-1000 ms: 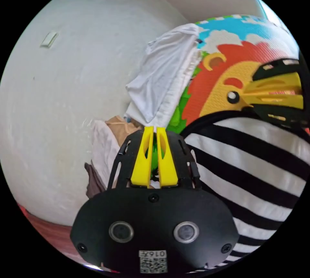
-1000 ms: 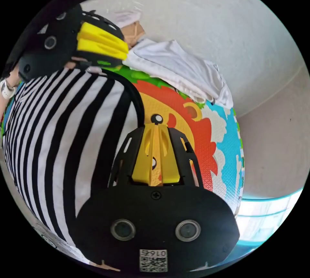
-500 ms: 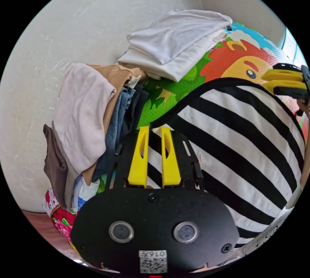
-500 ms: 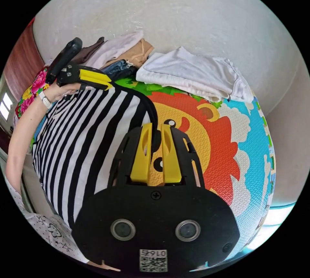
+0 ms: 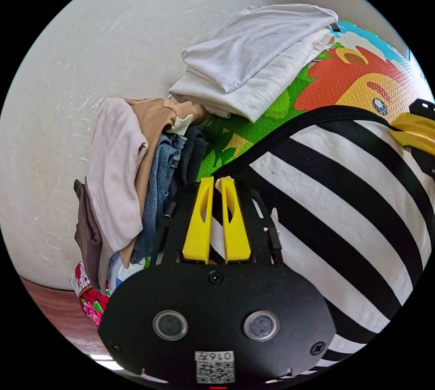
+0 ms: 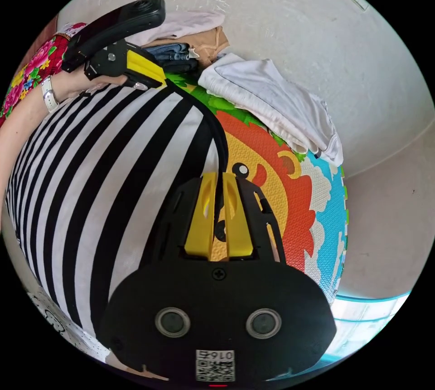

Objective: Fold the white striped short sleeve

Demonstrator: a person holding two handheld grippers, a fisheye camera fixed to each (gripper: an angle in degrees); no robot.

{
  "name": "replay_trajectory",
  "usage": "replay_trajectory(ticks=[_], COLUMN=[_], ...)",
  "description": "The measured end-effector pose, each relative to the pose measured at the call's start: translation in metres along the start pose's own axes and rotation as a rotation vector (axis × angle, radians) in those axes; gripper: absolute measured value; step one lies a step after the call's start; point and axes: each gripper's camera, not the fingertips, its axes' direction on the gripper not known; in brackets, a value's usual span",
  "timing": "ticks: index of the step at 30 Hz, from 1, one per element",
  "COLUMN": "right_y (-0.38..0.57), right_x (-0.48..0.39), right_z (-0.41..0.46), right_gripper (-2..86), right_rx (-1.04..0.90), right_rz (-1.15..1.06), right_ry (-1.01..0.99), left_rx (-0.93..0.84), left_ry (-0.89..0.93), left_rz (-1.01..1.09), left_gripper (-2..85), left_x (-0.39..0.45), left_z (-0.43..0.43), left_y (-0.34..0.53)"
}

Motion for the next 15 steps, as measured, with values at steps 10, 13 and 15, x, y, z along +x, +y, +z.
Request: replay_trajectory(ticks=[10,13,15], right_y=[-0.016,-0.014,-0.012], right_x=[0.01,0.02,0.023], right_z=[-0.025,-0.036,-0.046], right_gripper=[1.4,1.3,1.2], right_rx=[-0.062,-0.048,-0.052], right_rz=[-0.005,0.051,0.06], right_ry=[0.116,0.096,0.087], left_rx=[0.031,0.074,0.152], left_ry=[-0.012,0.052,0.141], left_rz=[-0.143,-0.267,-0.329], left_gripper=[4.9,5.7,5.7], left_x=[-0.035,-0.066,-0.098], left_z=[-0.009,-0.03,-0.058], left_y=[0.034,0.064,0.105])
